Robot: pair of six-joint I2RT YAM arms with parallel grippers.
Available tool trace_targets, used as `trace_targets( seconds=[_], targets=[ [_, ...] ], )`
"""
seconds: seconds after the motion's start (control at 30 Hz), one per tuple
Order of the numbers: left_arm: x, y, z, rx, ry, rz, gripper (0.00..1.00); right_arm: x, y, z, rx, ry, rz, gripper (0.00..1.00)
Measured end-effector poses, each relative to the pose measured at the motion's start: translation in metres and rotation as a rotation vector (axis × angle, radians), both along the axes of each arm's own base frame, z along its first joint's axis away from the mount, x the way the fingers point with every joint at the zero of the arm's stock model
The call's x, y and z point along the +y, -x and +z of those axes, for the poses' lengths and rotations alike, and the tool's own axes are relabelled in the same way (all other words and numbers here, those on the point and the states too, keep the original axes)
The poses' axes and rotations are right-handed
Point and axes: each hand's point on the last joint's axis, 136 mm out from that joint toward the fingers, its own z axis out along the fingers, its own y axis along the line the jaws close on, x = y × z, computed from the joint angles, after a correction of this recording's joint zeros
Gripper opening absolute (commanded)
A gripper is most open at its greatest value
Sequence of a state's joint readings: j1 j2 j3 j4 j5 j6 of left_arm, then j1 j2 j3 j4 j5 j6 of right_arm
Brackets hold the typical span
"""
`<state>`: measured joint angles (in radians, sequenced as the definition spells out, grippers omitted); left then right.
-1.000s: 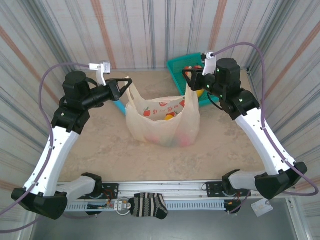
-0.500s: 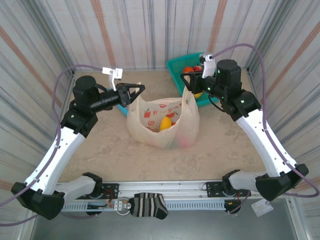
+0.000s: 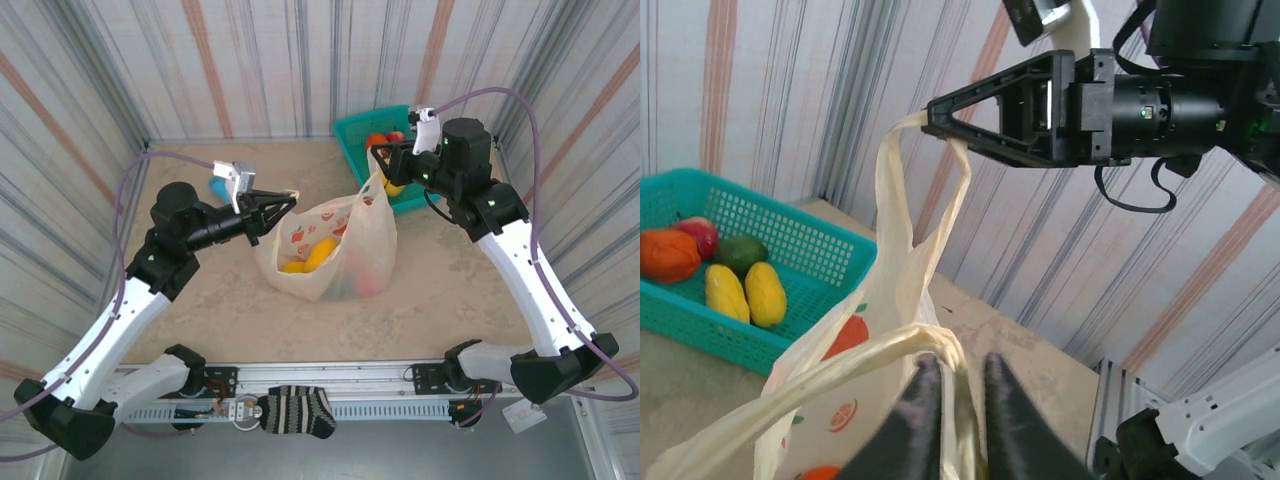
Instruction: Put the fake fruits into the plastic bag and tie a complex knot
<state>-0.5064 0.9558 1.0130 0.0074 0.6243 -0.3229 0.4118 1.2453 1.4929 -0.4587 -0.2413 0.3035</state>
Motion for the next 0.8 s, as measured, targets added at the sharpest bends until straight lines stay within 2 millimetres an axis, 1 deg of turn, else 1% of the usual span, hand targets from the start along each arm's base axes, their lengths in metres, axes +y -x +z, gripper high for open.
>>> trace_targets(
  seconds=[0.07, 0.13, 0.23, 0.3, 0.47, 0.5, 0.7, 0.8],
  targets=[
    [0.001, -0.001, 0.003, -0.033, 0.000, 0.009, 0.00, 0.001, 0.002, -0.001, 0.008, -0.001, 0.010, 0.45],
    [0.002, -0.004, 0.001, -0.048, -0.003, 0.022, 0.00, 0.003, 0.004, -0.003, 0.023, -0.003, 0.021, 0.48],
    [0.000, -0.006, -0.003, -0.053, -0.009, 0.026, 0.00, 0.006, 0.012, -0.002, 0.045, -0.012, 0.045, 0.49],
    [-0.002, -0.006, -0.005, -0.053, -0.012, 0.025, 0.00, 0.009, 0.020, 0.001, 0.054, -0.024, 0.064, 0.48],
    [-0.004, -0.009, -0.008, -0.068, -0.009, 0.037, 0.00, 0.022, 0.051, 0.011, 0.102, -0.090, 0.163, 0.47],
    [-0.004, -0.009, -0.008, -0.072, -0.007, 0.039, 0.00, 0.024, 0.055, 0.012, 0.112, -0.103, 0.179, 0.47],
    [-0.008, -0.008, -0.016, -0.096, -0.014, 0.046, 0.00, 0.051, 0.083, 0.017, 0.222, -0.216, 0.318, 0.48],
    [-0.012, -0.002, -0.021, -0.135, -0.017, 0.041, 0.00, 0.069, 0.093, 0.018, 0.277, -0.299, 0.390, 0.49]
  ],
)
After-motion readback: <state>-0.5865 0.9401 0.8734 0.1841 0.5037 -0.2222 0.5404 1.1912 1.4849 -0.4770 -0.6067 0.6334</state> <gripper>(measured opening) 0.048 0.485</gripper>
